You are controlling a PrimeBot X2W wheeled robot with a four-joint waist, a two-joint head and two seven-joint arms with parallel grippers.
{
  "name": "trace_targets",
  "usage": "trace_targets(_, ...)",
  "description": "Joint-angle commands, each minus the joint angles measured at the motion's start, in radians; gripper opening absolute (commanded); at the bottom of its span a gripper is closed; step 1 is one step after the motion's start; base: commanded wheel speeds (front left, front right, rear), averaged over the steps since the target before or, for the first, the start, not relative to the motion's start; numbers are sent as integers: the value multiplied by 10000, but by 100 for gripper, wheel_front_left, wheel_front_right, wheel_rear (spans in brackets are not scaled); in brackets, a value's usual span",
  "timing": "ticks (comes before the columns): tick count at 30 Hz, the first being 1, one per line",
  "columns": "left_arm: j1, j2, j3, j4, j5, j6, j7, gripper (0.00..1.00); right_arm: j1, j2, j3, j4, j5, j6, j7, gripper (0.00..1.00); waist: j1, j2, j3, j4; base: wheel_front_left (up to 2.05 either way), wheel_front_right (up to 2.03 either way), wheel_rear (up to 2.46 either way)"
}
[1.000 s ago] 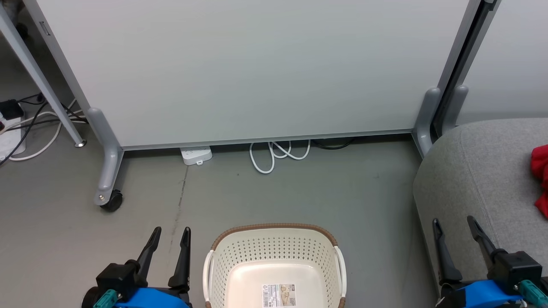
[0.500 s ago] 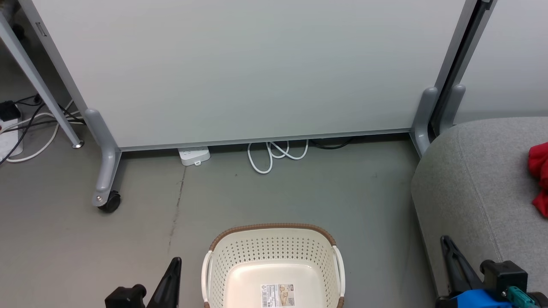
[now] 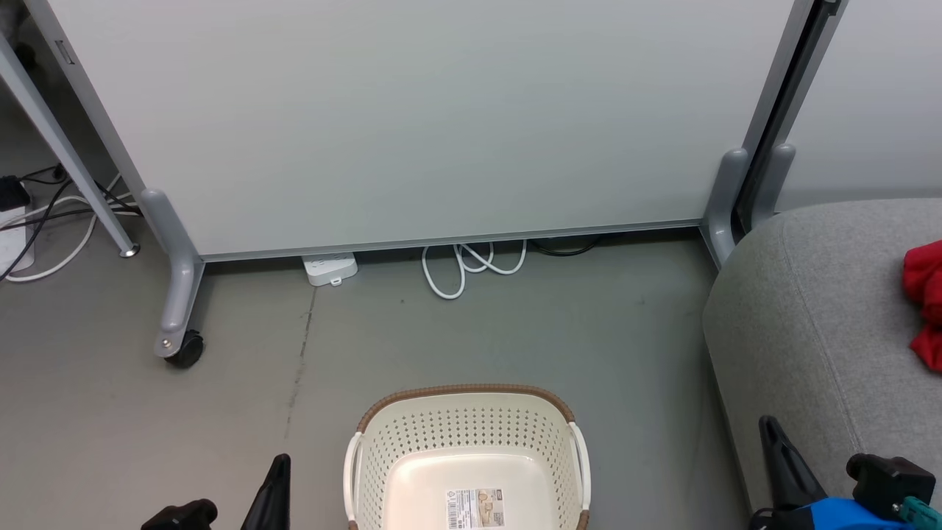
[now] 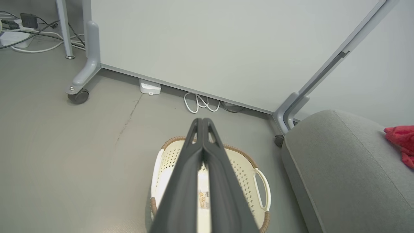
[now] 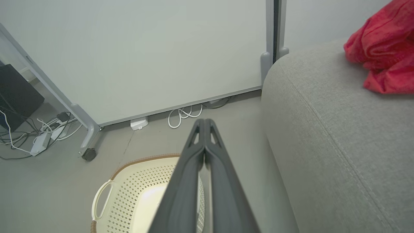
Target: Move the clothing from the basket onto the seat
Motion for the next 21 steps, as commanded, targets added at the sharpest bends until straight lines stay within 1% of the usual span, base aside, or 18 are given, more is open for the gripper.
trace_targets(1,-231,21,102,-235,-411,-7,100,0,-317,-20,-15,-93,513,0,41,0,0,0,1,-10,0,0,0)
trace_targets(14,-335,36,475,-591,-2427,-14,643,0,-628,-30,-41,107,2913,-3,245,0,0,0,6,-105,0,0,0)
trace_targets(21,-372,42,630,-741,-3258,-17,876,0,-752,-34,-53,194,3901,-4,330,0,0,0,8,-149,0,0,0)
